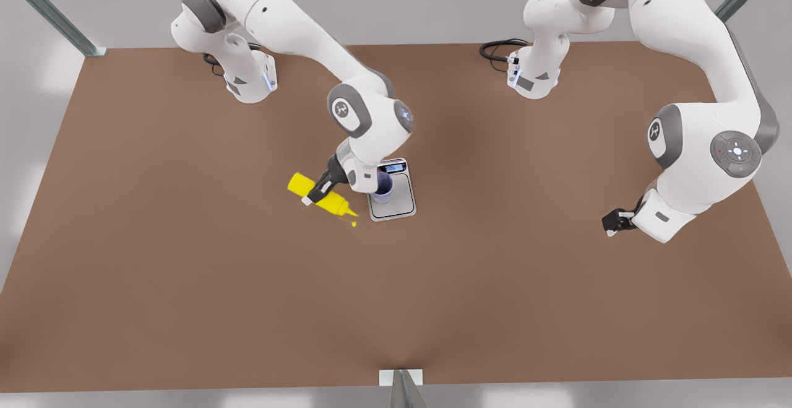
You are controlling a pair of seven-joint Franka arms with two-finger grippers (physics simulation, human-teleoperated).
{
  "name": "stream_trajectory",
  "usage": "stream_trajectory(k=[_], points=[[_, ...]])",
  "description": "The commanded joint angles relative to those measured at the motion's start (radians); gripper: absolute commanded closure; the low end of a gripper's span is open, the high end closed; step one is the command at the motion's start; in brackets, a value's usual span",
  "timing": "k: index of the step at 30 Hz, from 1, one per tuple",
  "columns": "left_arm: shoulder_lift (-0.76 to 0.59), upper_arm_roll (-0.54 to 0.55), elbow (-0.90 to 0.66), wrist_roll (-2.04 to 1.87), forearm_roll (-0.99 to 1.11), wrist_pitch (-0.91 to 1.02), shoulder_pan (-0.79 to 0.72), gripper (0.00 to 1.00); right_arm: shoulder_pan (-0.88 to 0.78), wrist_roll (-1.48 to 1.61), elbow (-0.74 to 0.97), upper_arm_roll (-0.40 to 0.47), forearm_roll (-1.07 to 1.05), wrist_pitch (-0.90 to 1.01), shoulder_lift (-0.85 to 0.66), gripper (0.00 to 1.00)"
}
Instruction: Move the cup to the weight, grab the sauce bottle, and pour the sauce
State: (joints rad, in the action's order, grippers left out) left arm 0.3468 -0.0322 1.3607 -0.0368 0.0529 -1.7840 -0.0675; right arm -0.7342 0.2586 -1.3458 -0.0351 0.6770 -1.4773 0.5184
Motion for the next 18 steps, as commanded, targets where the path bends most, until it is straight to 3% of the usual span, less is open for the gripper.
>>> stream_trajectory(k=[1,6,15,18], points=[[0.000,0.000,0.000,0.000,0.001,0.000,0.000,0.00,0.003,0.024,0.011,0.001,-0.008,0.000,0.002,0.45],[0.000,0.000,0.000,0.000,0.002,-0.002,0.000,0.00,0.145,0.177,0.057,0.003,-0.171,-0.009,-0.015,0.45],[0.000,0.000,0.000,0.000,0.002,-0.002,0.000,0.00,0.630,0.950,0.051,-0.012,-0.695,-0.155,-0.041,0.45],[0.000,0.000,0.000,0.000,0.002,-0.002,0.000,0.00,0.713,1.091,0.042,-0.012,-0.847,-0.161,-0.012,0.45]])
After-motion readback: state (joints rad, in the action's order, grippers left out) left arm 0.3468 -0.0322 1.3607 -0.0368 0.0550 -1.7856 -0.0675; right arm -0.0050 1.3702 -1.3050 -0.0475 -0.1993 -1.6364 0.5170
